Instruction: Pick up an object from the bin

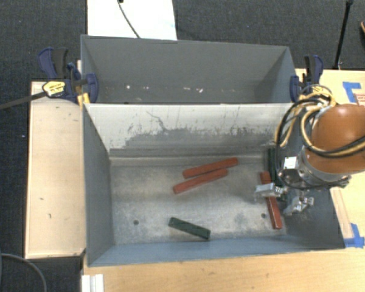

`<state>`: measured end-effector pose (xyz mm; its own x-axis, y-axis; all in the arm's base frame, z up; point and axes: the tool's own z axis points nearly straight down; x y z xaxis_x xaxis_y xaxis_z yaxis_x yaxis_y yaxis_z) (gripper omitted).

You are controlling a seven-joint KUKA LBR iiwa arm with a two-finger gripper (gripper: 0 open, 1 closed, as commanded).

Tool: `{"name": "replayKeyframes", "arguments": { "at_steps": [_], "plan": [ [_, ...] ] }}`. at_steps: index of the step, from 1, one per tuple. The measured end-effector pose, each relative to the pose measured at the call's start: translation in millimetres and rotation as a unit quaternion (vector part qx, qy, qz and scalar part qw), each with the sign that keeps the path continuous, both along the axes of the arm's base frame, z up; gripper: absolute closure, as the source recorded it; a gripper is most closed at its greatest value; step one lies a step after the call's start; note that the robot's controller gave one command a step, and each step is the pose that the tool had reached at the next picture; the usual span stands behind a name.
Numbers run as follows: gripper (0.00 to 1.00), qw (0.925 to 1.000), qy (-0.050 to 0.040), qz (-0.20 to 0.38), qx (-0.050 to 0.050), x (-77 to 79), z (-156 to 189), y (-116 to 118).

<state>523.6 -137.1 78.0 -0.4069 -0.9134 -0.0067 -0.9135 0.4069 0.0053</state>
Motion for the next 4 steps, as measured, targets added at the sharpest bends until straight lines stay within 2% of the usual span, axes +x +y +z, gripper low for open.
{"name": "replayKeyframes", "arguments": {
  "at_steps": [1,2,3,4],
  "plan": [
    [1.0,1.0,-0.0005,-0.003,-0.003,0.2,1.3,-3.8],
    [0.0,1.0,-0.0009,-0.004,-0.001,0.8,1.6,-0.8],
    [0.0,1.0,0.0,0.008,-0.003,4.4,-7.6,26.6],
    [1.0,1.0,0.0005,0.005,-0.003,3.8,-7.7,24.5]
  ]
}}
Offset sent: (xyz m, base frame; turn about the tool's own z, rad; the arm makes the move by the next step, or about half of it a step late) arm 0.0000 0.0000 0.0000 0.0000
